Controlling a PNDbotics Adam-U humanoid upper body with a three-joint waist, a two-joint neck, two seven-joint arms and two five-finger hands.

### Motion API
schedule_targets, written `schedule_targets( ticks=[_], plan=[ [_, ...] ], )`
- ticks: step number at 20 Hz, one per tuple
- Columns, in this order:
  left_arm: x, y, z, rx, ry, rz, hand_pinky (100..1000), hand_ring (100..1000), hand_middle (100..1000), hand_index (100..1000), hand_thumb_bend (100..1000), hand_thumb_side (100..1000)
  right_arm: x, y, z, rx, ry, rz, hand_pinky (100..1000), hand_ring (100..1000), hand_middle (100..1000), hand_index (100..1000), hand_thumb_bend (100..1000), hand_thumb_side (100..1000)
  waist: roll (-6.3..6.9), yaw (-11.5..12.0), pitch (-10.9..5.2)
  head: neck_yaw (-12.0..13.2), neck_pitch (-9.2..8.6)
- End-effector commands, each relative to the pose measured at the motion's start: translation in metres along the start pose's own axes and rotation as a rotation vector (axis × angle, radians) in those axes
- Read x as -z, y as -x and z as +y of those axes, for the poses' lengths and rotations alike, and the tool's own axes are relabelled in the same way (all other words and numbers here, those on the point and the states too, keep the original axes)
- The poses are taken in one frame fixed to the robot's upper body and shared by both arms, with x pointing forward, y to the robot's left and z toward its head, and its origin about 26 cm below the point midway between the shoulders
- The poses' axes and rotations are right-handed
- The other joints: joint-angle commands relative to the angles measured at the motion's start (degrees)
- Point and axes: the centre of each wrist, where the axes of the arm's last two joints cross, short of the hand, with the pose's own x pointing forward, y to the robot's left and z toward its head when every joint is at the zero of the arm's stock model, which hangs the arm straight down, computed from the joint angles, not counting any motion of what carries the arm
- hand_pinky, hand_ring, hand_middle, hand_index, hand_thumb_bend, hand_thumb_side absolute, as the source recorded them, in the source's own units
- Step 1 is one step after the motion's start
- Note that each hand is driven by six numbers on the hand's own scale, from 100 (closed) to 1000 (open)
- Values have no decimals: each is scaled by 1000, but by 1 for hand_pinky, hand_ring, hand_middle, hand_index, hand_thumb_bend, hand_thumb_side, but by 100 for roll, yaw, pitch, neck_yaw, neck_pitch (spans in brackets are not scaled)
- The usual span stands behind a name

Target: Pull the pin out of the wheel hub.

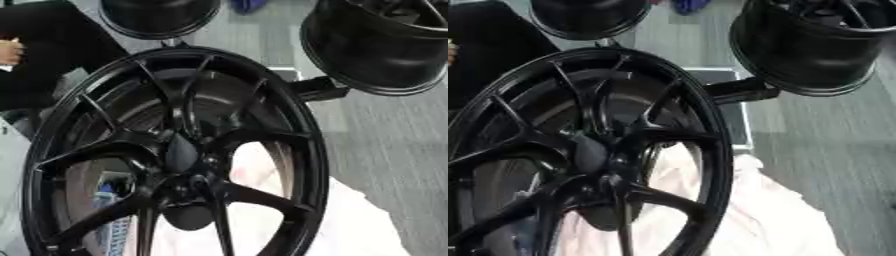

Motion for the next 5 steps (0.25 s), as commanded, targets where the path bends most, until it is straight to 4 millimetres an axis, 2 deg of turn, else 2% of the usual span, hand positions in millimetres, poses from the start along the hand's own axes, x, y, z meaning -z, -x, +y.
schedule_targets(
  ticks=[1, 5],
  plan=[
    [6, -34, 4, 53, 20, -84, 778, 651, 582, 680, 337, 100, 4, -6, -2, 0, -2, -33, 463, 617, 561, 737, 100, 470, 17, -15, -102, 31, -51],
    [7, -50, 0, 58, 25, -105, 776, 650, 580, 682, 351, 100, 5, -6, -2, -1, -3, -35, 463, 617, 561, 737, 100, 470, 26, -26, -110, 43, -70]
  ],
)
